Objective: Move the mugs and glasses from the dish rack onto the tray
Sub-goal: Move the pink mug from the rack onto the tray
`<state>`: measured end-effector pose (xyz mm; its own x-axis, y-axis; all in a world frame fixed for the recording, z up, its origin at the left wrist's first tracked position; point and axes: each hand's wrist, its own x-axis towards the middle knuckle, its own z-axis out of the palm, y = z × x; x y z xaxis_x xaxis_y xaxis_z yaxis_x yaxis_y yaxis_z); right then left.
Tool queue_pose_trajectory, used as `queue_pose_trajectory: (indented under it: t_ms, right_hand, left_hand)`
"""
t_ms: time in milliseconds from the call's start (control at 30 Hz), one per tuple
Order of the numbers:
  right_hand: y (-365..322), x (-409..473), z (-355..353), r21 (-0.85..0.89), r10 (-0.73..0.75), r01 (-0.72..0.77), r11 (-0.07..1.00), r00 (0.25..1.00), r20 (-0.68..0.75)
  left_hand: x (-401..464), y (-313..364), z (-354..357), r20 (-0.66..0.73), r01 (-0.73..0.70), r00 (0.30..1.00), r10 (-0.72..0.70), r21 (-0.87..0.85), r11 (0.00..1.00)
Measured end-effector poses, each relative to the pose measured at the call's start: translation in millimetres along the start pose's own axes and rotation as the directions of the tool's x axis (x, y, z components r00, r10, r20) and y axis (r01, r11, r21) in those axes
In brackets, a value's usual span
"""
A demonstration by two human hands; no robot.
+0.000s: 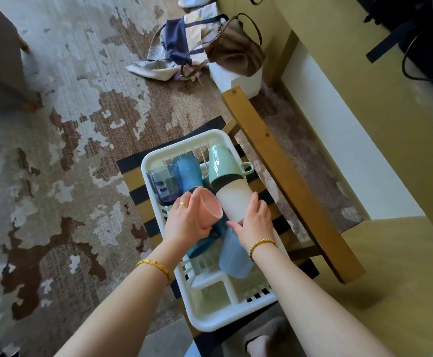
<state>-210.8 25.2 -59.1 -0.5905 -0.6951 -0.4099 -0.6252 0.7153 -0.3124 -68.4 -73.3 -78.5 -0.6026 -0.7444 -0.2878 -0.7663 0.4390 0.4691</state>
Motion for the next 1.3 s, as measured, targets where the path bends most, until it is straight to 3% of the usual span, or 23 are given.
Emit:
queue_pose_trajectory:
  t_ms: [267,400,500,633,767,867,967,1067,1233,1300]
  right_hand:
    - [1.2,0.8,3.2,0.003,0.007,-0.007,1.0,1.0,-0.004]
    - [2.6,-2.8,-1.2,-0.007,-0.012,0.012,1.0,1.0,0.012]
    - [1.9,-6.9,-12.4,0.0,-0.064,0.064,0.998,0.998,-0.002]
    - [-6.5,-18.2,-29.6,0.044,-0.141,0.141,0.989,0.99,-0.003]
    - [-14.1,-35.1,-51.0,0.121,-0.142,0.141,0.983,0.99,-0.003]
    - [-19.3,-47.0,-80.6,0.437,-0.104,0.026,0.899,0.982,0.155]
    - [-25.6,-58.5,-110.2,0.579,-0.124,-0.035,0.815,0.965,0.233]
    - [-25.6,-70.3,-139.5,0.642,-0.126,-0.023,0.767,0.975,0.185]
    - [7.8,-94.7,-183.0,0.608,-0.055,0.016,0.793,0.997,0.045]
    - [27.9,-107.5,-197.7,0.673,-0.002,0.007,0.739,1.0,-0.008]
  left_hand:
    - [-24.7,-4.8,0.0,-0.083,-0.008,0.997,-0.003,-0.134,0.991]
    - [-35.5,-2.4,-3.4,-0.11,0.037,0.991,-0.072,-0.292,0.956]
    - [-41.2,6.5,-14.2,-0.089,0.132,0.977,-0.196,-0.471,0.872]
    - [-44.0,21.2,-36.8,0.049,0.264,0.949,-0.312,-0.668,0.696]
    - [-48.6,30.2,-58.1,0.084,0.247,0.955,-0.283,-0.754,0.609]
    - [-53.1,42.0,-77.2,0.139,0.258,0.955,-0.263,-0.827,0.499]
    - [-56.8,61.2,-97.4,0.243,0.31,0.947,-0.209,-0.86,0.406]
    - [-59.0,86.4,-117.2,0.306,0.315,0.948,-0.087,-0.868,0.384]
    - [-60.3,142.4,-130.4,0.332,0.289,0.942,0.05,-0.876,0.385]
    - [-64.8,173.7,-132.2,0.323,0.248,0.937,0.133,-0.884,0.397]
